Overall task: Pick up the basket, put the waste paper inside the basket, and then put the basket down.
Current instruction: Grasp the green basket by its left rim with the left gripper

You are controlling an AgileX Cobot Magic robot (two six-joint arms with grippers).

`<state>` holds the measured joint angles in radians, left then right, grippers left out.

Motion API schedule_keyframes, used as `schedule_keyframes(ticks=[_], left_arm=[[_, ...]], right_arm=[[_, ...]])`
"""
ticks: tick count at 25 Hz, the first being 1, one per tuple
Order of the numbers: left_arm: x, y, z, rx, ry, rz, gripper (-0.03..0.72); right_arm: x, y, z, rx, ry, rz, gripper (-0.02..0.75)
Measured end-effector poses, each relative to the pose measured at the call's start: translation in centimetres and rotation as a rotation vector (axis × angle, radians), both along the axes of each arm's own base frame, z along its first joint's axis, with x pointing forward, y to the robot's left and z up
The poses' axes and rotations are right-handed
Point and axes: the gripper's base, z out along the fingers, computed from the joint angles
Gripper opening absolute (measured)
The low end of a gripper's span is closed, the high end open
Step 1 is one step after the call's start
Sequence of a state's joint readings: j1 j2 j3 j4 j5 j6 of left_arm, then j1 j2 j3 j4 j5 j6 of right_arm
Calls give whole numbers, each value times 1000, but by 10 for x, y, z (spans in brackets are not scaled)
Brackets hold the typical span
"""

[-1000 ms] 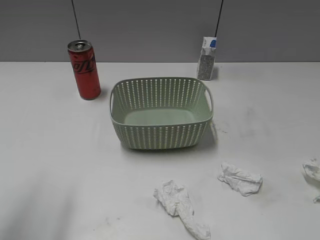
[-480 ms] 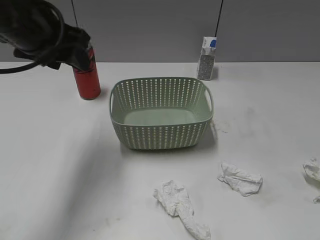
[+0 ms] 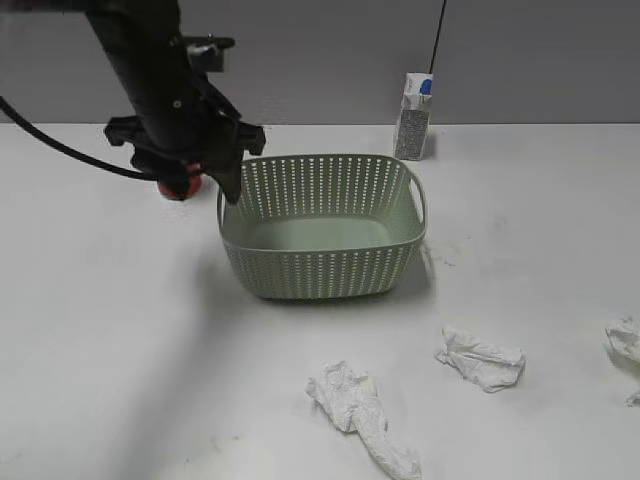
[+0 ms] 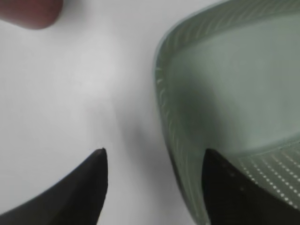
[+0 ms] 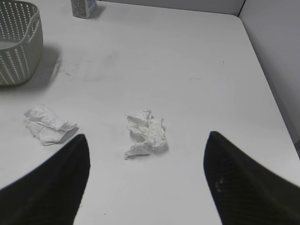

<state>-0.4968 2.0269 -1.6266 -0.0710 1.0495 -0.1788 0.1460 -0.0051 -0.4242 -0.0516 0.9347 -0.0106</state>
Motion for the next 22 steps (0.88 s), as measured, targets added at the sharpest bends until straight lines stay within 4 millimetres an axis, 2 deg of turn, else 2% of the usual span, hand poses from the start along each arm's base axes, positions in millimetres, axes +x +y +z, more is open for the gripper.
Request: schedule_keyframes(ticks=[5,8,13,17,19,22], left_arm=[[8,-5,-32,7,52,83,482],[12,-7,-40,-10,45,124,470],[14,-9,-53,-5,68,141,382],[14,-11,-62,-13,99,153,349],[14,-12,-62,-18,102,155,306],[14,-12,-62,-23,102,157,174]], right_arm=[[0,0,0,0,0,0,573],[0,0,0,0,0,0,573],[0,0,0,0,0,0,573],[0,0,0,0,0,0,573],[0,0,0,0,0,0,573],[0,0,0,0,0,0,573]])
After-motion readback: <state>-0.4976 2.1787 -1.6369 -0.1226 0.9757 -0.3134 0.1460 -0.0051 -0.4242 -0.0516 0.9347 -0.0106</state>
